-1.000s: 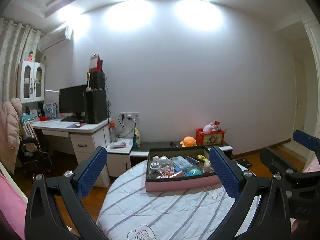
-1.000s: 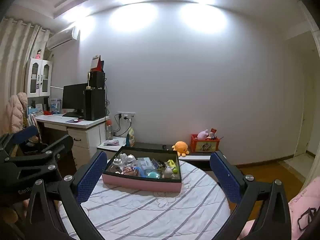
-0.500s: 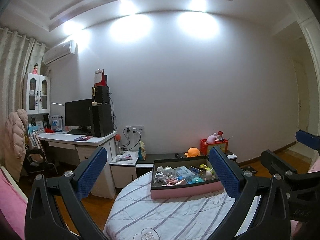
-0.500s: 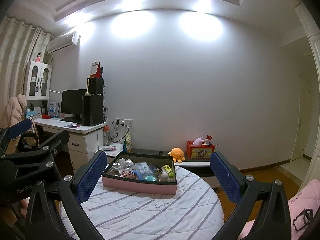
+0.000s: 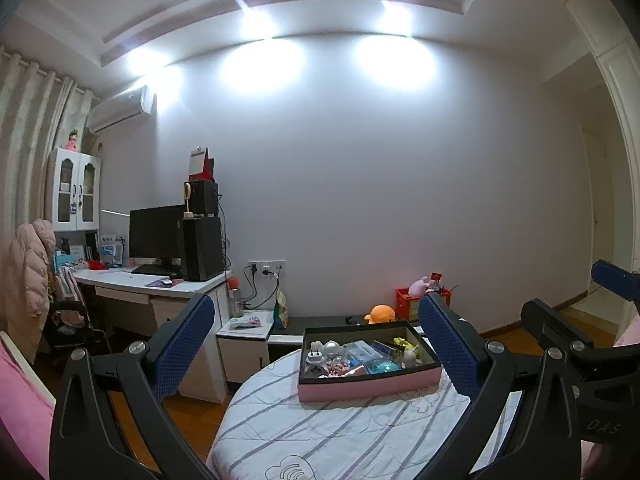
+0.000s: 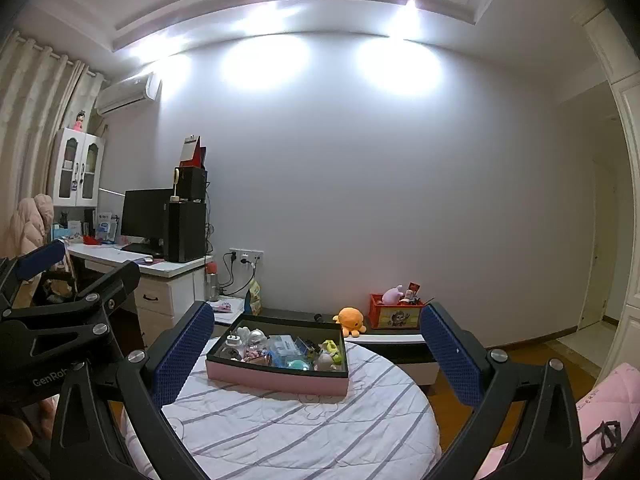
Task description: Organize rigid objects
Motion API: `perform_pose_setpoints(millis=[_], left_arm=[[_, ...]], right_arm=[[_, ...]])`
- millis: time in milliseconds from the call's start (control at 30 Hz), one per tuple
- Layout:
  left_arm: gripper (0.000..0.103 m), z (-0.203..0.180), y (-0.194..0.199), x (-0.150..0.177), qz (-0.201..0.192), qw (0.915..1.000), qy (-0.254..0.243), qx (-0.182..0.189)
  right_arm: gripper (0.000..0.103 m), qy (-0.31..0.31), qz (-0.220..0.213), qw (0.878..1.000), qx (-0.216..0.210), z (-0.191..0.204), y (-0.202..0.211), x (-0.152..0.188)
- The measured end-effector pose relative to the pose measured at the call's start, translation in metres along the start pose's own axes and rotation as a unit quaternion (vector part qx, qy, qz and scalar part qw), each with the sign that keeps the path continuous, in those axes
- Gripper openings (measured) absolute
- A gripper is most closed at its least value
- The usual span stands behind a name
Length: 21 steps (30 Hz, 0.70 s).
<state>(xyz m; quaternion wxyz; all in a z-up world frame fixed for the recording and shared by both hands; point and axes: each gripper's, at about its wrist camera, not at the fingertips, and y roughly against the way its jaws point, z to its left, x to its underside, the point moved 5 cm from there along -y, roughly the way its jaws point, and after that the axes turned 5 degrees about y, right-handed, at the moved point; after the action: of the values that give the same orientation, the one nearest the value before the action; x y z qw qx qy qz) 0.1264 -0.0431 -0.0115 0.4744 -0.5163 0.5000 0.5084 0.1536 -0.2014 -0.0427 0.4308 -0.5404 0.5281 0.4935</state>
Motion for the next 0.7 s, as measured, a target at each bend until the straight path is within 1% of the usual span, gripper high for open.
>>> perform_pose_setpoints(millis=[567,700], left_arm=[[0.103,-0.001,0.013,-0.005,0.005,1.0,0.0,0.001],[0.103,-0.002,0.014,-0.006,-0.008,1.0,-0.003,-0.002]], right_arm=[[0.103,-0.002,0.004,1.0,0.005,-0.005,0.003,0.0],[0.103,-0.005,0.007,1.0,0.004,-0.005,0.004,0.0]])
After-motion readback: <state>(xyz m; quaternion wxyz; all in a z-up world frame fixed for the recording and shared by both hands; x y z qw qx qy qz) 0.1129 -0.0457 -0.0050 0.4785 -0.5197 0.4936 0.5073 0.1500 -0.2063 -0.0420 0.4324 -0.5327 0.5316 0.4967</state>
